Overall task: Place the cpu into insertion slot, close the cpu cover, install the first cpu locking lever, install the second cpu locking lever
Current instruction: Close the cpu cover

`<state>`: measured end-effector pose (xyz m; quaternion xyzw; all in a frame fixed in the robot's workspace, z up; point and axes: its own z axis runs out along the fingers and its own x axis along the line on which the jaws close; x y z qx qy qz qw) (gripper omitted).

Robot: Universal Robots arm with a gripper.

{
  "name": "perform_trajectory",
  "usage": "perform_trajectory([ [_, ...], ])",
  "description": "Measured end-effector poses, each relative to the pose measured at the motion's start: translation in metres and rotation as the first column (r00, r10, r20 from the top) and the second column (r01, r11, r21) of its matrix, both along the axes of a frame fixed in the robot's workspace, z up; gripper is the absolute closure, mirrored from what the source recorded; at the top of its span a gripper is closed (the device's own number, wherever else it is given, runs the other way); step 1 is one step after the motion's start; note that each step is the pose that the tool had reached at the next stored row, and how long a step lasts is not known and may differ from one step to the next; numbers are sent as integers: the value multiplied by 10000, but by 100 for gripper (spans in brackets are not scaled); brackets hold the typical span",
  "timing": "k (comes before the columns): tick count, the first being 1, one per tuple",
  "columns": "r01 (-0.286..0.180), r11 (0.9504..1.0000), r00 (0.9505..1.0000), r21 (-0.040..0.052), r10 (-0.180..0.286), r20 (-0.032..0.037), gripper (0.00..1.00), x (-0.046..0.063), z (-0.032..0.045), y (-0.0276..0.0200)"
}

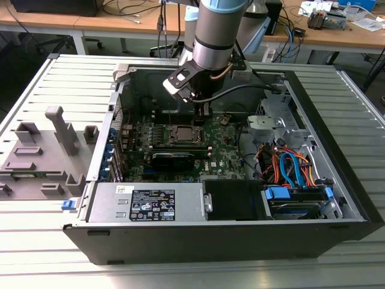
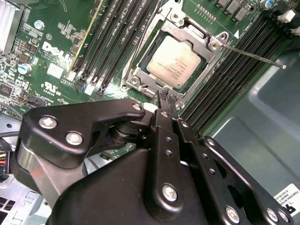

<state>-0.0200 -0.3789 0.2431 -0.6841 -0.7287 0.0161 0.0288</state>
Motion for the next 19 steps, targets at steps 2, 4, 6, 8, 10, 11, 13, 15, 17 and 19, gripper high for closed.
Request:
perform_trajectory([
  [2,-1,10000,10000,0,1,0,89,-10,-2,0],
  [4,0,10000,10000,2,0,1,89,-17,-4,0],
  [6,-1,10000,10000,5,1,0,89,-24,-5,0],
  [8,-2,10000,10000,5,2,0,89,-29,-6,0],
  [10,-1,10000,10000,4,1,0,89,-35,-7,0],
  [11,-1,10000,10000,5,1,-1,89,-37,-8,0],
  [13,0,10000,10000,5,0,0,89,-42,-9,0],
  [15,0,10000,10000,5,0,-1,89,-45,-10,0],
  [17,-1,10000,10000,4,1,0,89,-48,-10,0],
  [19,0,10000,10000,5,0,0,89,-56,-12,0],
])
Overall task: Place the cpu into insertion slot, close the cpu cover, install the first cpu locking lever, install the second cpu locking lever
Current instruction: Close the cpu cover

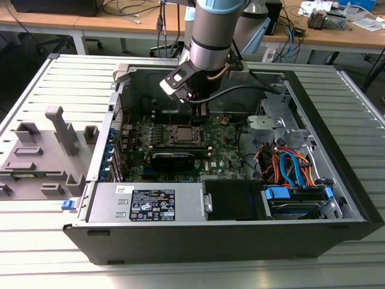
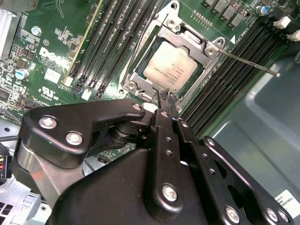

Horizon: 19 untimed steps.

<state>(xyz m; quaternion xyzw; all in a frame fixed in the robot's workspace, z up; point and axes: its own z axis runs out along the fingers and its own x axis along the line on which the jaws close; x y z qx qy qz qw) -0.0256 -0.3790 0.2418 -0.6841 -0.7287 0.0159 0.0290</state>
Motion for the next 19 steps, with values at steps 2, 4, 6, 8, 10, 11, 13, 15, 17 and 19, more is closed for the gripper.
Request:
perform_trajectory([
  [2,0,10000,10000,0,0,1,89,-5,-1,0],
  [4,0,10000,10000,0,0,0,89,-10,-2,0],
  [6,0,10000,10000,0,0,0,89,-17,-4,0],
  [8,1,10000,10000,0,-1,0,89,-23,-5,0],
  [10,0,10000,10000,-1,0,0,89,-28,-5,0],
  [11,0,10000,10000,0,0,0,89,-32,-6,0],
  [13,0,10000,10000,0,0,0,89,-40,-7,0],
  [15,0,10000,10000,0,0,0,89,-50,-9,0],
  [17,0,10000,10000,0,0,0,89,-57,-10,0],
  [19,0,10000,10000,0,0,0,89,-63,-11,0],
])
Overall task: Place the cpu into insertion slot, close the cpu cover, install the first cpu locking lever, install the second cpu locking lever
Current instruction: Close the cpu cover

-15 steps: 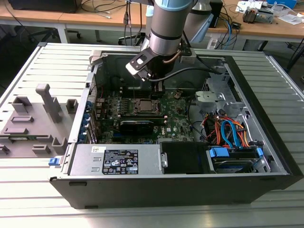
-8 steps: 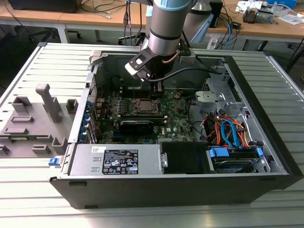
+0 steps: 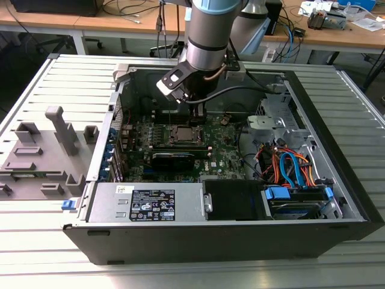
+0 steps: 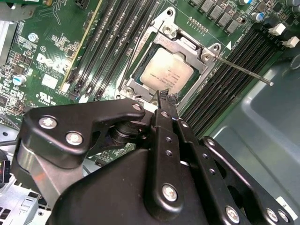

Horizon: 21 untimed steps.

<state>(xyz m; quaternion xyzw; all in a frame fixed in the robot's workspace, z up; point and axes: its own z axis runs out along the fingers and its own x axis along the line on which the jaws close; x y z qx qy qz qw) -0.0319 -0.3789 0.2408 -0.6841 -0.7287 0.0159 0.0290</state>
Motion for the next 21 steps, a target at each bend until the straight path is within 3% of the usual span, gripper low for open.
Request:
perform_trajectory([
  [21,0,10000,10000,0,0,1,89,-38,-22,0],
])
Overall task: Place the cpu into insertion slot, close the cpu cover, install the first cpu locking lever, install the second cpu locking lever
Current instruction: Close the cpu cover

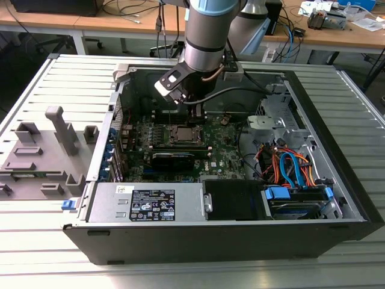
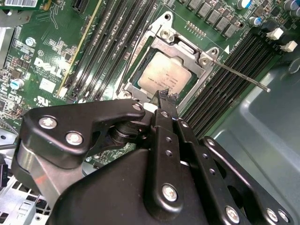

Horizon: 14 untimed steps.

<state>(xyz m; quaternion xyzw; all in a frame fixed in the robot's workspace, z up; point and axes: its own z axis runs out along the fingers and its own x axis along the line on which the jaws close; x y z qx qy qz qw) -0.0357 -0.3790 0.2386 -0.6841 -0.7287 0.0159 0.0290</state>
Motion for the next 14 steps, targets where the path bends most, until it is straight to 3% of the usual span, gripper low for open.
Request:
perform_trajectory([
  [14,0,10000,10000,0,0,0,89,-3,-26,0],
])
